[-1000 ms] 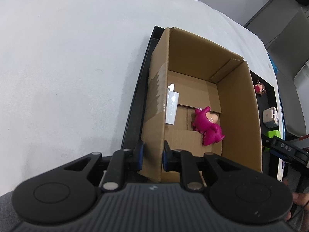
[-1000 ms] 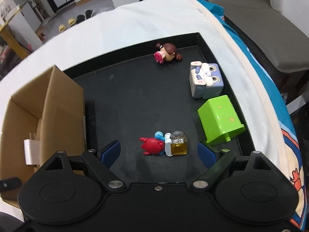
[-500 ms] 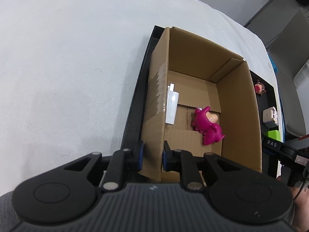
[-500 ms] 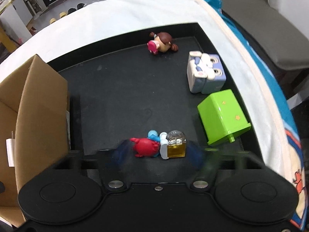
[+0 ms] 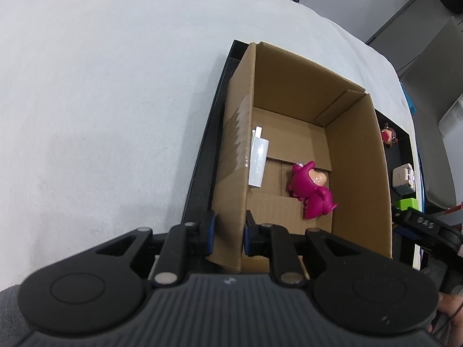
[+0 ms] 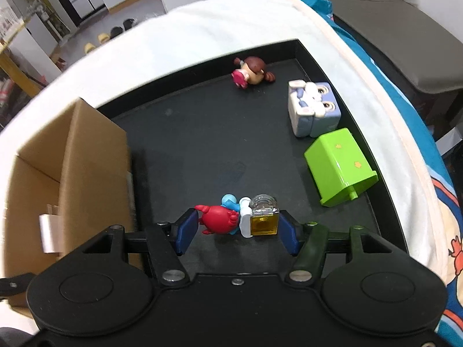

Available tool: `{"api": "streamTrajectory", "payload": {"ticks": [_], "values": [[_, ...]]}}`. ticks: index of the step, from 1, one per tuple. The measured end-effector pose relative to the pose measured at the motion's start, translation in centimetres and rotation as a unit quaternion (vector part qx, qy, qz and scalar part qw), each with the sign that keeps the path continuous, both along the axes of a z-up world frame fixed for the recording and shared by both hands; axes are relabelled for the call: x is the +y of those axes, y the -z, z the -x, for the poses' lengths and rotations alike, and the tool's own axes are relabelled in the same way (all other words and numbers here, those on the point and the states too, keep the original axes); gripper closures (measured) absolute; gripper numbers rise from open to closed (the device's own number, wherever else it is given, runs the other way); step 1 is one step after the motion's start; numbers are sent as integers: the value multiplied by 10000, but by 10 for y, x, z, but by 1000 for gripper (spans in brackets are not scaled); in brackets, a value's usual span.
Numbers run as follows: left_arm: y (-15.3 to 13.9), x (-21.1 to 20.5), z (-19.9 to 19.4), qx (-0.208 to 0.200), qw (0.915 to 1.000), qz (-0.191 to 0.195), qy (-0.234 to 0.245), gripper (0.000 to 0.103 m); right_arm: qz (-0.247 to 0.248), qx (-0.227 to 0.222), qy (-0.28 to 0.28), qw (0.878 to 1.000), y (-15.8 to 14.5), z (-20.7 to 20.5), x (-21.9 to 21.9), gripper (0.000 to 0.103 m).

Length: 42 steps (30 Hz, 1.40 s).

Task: Organize rigid objects
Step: 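Close the right gripper on the red figure and perfume bottle, then carry the red figure and bottle over the box and open the right gripper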

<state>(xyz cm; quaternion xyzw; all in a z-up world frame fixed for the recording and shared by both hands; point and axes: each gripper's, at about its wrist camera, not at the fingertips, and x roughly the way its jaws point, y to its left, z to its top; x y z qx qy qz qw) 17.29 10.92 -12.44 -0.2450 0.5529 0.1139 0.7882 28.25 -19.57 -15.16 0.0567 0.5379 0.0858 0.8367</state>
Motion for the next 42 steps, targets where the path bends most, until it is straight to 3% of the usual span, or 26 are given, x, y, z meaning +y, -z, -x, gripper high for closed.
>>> {"api": "streamTrajectory", "payload": {"ticks": [4,18,42], "values": [[0,1,0,-15,10000,28,-36,85,-259,-22,-59,9996,-13,1,-1,44],[1,4,2,-61,9997,124,-197,85,-446,-464,-281,9975,-57,12,18,44],[0,2,5,-156,9997,95,-159,85,-914,-577,-1077,9883,-78,7,95,44]]}}
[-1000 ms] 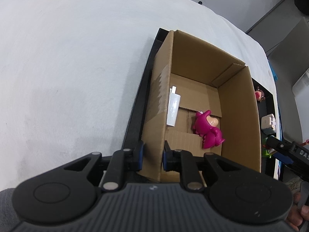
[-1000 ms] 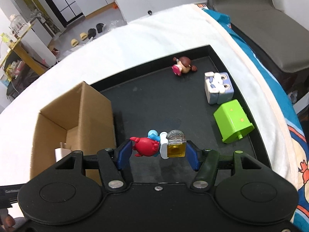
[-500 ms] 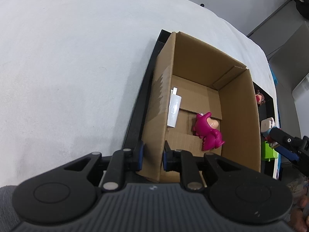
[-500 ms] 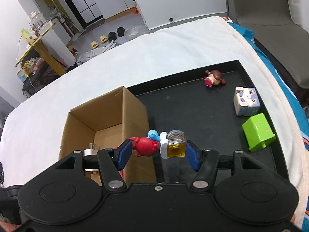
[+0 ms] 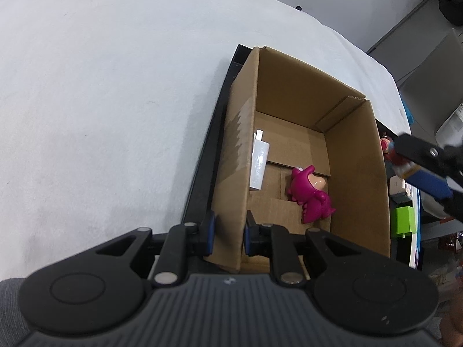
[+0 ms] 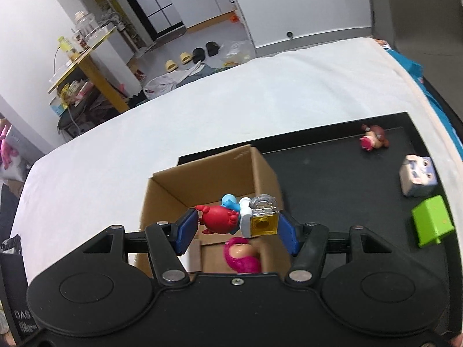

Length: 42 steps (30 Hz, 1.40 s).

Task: Organize rigid objects
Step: 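Carry the red figure and bottle over the box and open the right gripper, then move the right gripper back over the tray to the green cube box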

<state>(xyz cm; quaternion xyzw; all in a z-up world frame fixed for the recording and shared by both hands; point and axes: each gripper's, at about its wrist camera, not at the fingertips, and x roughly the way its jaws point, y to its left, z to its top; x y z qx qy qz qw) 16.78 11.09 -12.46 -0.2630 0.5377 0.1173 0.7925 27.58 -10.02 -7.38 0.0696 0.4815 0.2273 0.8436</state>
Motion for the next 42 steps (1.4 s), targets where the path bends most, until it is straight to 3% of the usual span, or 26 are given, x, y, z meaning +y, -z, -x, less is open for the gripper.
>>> {"api": "streamTrajectory", "payload": {"ticks": [15,17,18,19,21,33,42], "values": [[2,3,2,-27,9999,92,-42,85,306,51,-524,9981,18,2,60,43],[2,3,1,-25,9999,99,-59,85,397,2,-538,9978,19,3,64,42],[2,3,1,-24,9999,99,-62,85,405,-19,-573,9975,19,4,64,36],[2,3,1,-27,9999,99,-54,84,392,-38,-583,9975,19,4,64,24],[2,3,1,-41,9999,89,-42,84,288,-65,-555,9980,17,6,59,19],[3,2,2,-56,9999,69,-46,84,16,73,-264,9996,7,8,21,19],[1,-1,2,-64,10000,24,-34,84,181,63,-159,9997,1,15,0,18]]}}
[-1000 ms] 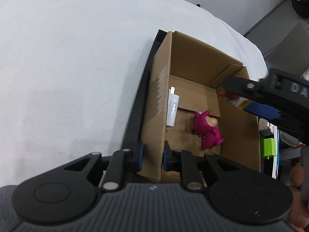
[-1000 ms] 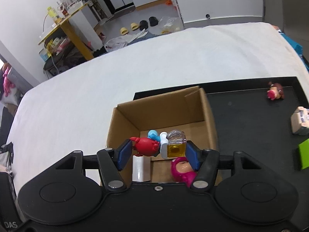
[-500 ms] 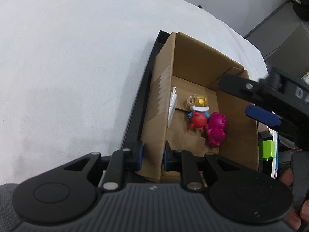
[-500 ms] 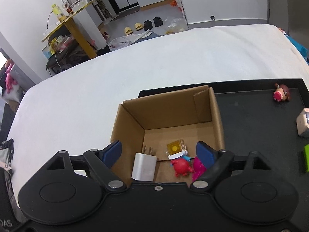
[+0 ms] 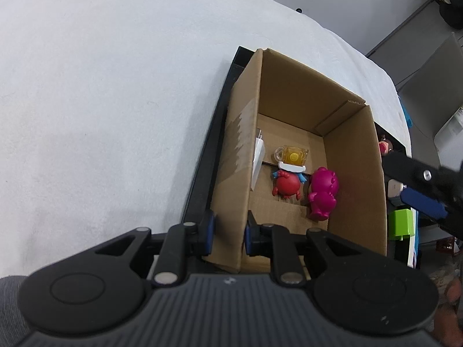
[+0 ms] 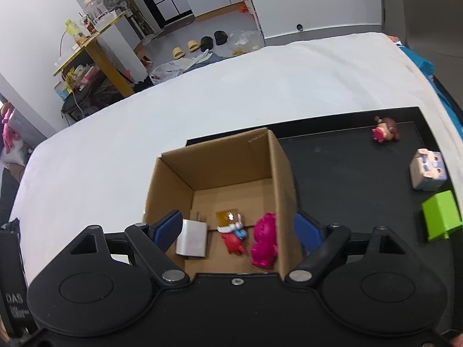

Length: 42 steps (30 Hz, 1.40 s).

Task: Organize rigid objects
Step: 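Move the right gripper back over the tray to the green cube box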

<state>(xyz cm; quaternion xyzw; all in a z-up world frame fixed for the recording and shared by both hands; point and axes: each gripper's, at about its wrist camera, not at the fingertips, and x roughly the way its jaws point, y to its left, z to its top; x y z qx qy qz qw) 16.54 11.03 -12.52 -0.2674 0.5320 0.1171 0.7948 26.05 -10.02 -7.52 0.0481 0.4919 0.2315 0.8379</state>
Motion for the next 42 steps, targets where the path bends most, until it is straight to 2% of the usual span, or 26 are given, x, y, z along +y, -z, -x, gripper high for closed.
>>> {"api": "streamTrajectory", "payload": {"ticks": [20,29,32,38,42], "values": [[-3,-6,-3,69,9999,-126,74,84,256,1,771,9967,5,-15,-79,17],[-1,-2,-3,108,9999,-81,-35,84,430,24,1191,9919,20,-24,-112,17],[-1,-1,-3,115,9999,-78,-46,85,569,21,1265,9903,25,-26,-119,17],[0,2,-3,98,9999,-44,-76,84,1189,-81,1280,9846,35,-33,-123,17],[0,5,-1,97,9999,25,-137,84,1461,-109,1261,9811,45,-40,-125,21]]}}
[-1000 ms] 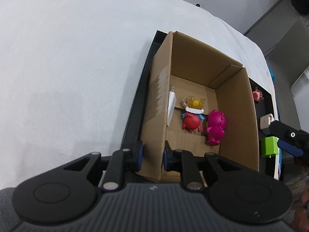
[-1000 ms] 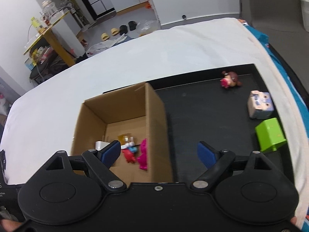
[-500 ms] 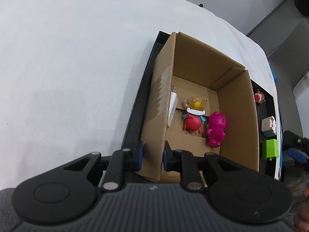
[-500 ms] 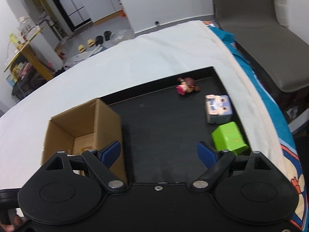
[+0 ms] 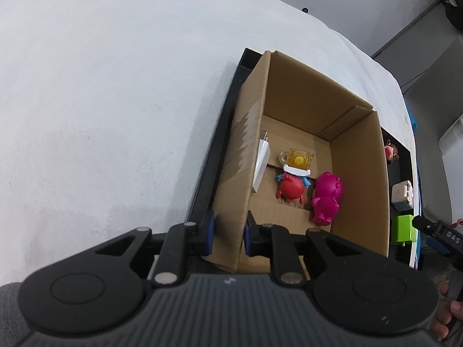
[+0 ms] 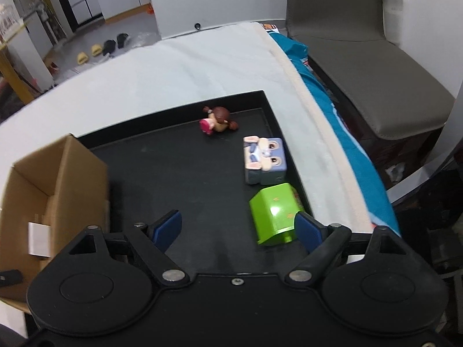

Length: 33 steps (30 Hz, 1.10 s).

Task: Organize rigid objects
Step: 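Move the right gripper back over the tray to the green cube box, then close the right gripper on the green cube box and lift it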

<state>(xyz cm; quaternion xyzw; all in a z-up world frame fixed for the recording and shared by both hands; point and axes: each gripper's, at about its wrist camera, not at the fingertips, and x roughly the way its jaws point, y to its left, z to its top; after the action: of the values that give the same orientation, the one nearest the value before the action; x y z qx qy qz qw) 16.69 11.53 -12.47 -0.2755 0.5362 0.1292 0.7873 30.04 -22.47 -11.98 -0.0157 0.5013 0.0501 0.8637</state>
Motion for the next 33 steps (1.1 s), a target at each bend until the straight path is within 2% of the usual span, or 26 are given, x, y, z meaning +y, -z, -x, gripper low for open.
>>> {"api": "streamTrajectory", "payload": {"ticks": [6,9,21,26,28,33], "values": [[-2,1,0,17,10000,10,-47,84,393,47,45,9992,17,-8,1,27],[-4,-3,-2,22,9999,-154,32,85,486,77,-4,9988,24,-11,3,30],[-7,-8,-4,71,9996,-265,70,85,904,45,-159,9958,39,-16,12,30],[-6,-9,-4,84,9995,-289,66,86,1005,109,-155,9948,47,-18,11,40],[-6,-10,-4,83,9995,-306,67,86,940,210,-163,9952,50,-19,10,53],[-5,-10,-5,90,9995,-315,45,86,892,267,-232,9954,53,-16,12,53]]}}
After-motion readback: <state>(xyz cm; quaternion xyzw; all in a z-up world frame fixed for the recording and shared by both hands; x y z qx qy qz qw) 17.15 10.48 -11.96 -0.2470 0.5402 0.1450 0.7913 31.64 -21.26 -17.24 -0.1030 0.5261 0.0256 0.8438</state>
